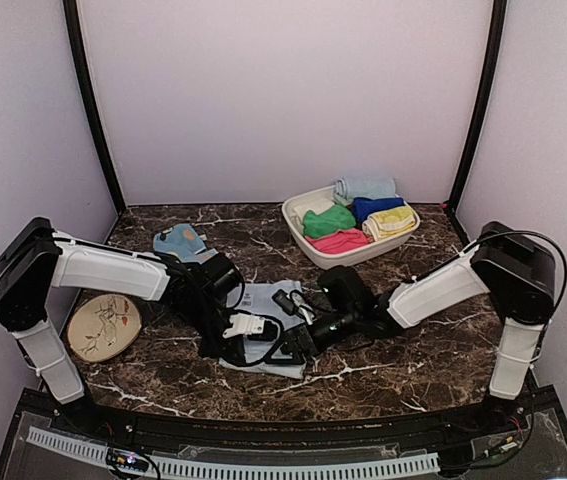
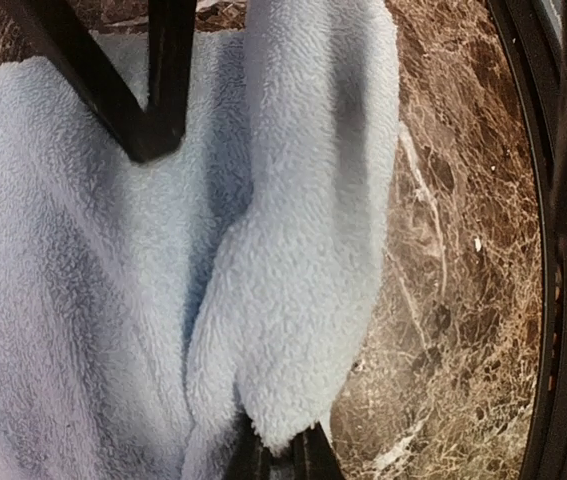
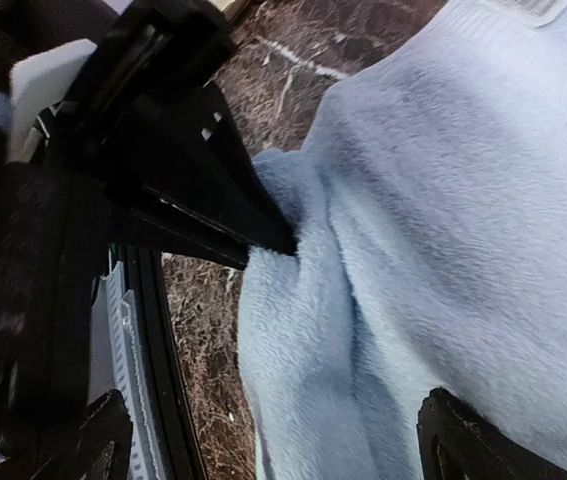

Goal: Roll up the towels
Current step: Roll the towel at the center of the board.

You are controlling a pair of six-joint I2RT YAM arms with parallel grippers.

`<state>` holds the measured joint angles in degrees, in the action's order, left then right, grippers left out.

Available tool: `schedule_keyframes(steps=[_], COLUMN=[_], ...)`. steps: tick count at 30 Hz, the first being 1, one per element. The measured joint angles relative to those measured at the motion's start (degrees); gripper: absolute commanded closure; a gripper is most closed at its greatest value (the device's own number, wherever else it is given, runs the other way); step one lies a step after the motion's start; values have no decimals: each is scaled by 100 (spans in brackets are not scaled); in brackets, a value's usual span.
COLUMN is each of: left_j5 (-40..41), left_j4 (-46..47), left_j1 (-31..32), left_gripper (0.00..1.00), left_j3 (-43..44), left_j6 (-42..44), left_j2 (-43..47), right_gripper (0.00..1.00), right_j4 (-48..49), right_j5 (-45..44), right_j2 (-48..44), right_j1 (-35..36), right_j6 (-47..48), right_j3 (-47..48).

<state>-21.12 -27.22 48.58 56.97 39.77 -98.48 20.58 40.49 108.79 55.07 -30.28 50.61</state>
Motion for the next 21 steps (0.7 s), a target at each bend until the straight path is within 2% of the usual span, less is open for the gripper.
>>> schedule_keyframes(steps=[6,10,14,18,21], left_j5=[-844,-1331,-1727,-1919,-2090], left_j4=[-638,-1268,-1886,-2114,-2247], left_j1=[-457,-684,-693,-704,-824], left_gripper=[100,100,100,100,100], left_j3=[389,522,610,728,848], left_j6=[-103,-59,11,9,4], left_j2=[-339,-461,-573,-828,-1071], right_gripper=[0,0,0,0,4], right_j4=[-614,-798,-352,249,367], right_j5=[-1480,-3338,-5025,-5469,-5484], right_j2=[-1005,-2251,-3560,-3952,-3849], right_j1=[-98,46,142,-79,149], right_j6=[605,1029,1019,1187,1897], right_j3=[-516,-1086,-1517,-1838,-1956])
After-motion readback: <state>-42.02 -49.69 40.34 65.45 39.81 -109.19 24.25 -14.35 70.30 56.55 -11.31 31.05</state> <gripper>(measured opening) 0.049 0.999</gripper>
